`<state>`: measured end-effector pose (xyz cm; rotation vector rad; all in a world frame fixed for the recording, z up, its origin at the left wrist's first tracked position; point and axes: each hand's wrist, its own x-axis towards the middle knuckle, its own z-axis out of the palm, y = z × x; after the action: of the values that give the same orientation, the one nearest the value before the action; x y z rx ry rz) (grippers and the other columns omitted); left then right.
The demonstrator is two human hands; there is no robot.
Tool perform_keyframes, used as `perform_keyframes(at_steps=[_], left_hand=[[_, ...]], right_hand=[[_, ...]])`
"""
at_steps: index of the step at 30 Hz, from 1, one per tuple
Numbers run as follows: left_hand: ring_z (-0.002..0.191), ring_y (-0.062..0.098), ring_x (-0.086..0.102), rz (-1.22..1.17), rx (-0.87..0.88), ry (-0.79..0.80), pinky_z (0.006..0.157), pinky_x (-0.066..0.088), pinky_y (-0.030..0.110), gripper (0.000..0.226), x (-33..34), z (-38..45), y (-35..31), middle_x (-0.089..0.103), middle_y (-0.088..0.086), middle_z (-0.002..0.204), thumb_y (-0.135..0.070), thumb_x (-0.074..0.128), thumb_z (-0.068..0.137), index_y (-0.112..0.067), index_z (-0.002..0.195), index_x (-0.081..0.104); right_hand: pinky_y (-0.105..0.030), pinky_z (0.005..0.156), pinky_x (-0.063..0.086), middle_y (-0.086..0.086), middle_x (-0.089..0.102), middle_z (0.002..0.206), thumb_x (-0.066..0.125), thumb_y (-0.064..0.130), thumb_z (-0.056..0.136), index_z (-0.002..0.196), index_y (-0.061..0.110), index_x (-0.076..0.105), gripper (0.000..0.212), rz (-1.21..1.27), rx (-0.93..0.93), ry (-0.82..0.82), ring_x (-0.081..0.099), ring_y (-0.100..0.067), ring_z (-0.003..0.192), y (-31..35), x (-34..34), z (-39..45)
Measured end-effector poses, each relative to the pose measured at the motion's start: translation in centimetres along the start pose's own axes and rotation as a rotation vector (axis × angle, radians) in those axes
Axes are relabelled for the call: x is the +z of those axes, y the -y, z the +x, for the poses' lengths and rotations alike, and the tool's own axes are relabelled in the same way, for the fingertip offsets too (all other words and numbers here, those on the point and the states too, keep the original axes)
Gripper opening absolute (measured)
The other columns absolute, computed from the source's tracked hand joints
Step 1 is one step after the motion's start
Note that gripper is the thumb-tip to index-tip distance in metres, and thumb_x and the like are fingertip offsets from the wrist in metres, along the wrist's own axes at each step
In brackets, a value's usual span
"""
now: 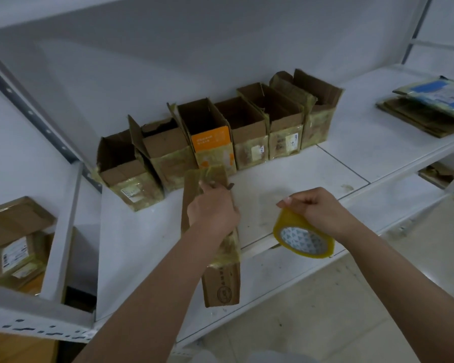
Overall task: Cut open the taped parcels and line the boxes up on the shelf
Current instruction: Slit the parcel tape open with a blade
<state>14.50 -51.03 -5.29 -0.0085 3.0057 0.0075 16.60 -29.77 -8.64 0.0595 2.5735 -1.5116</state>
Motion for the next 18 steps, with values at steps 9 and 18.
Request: perform_keyframes(at_steps=[9, 18], left_hand=[[0.128, 0.032, 0.049, -0.209, -0.185, 0.056, 0.088, 0.048, 0.04, 0.111, -0.7, 0.5, 3.0, 0.039, 0.012, 0.148, -0.082, 0.061, 0.066, -0.015, 0.147, 0.028], [0.126, 0.021, 0.049, -0.05, 0.343, 0.134, 0.095, 0.046, 0.033, 0.118, -7.0, 0.9, 4.3, 0.042, -0.002, 0.149, -0.068, 0.077, 0.062, -0.027, 0.153, 0.014]], right_hand=[[-0.047, 0.094, 0.054, 0.011, 0.074, 0.101, 0.058, 0.041, 0.096, 0.08, 0.042, 0.077, 0.025, 0.175, -0.068, -0.128, 0.067, -0.017, 0.098, 0.8, 0.1, 1.3], [-0.052, 0.091, 0.053, 0.018, 0.07, 0.097, 0.053, 0.063, 0.083, 0.073, 0.057, 0.07, 0.021, 0.262, -0.054, -0.502, 0.064, -0.019, 0.102, 2.2, -2.1, 1.7]])
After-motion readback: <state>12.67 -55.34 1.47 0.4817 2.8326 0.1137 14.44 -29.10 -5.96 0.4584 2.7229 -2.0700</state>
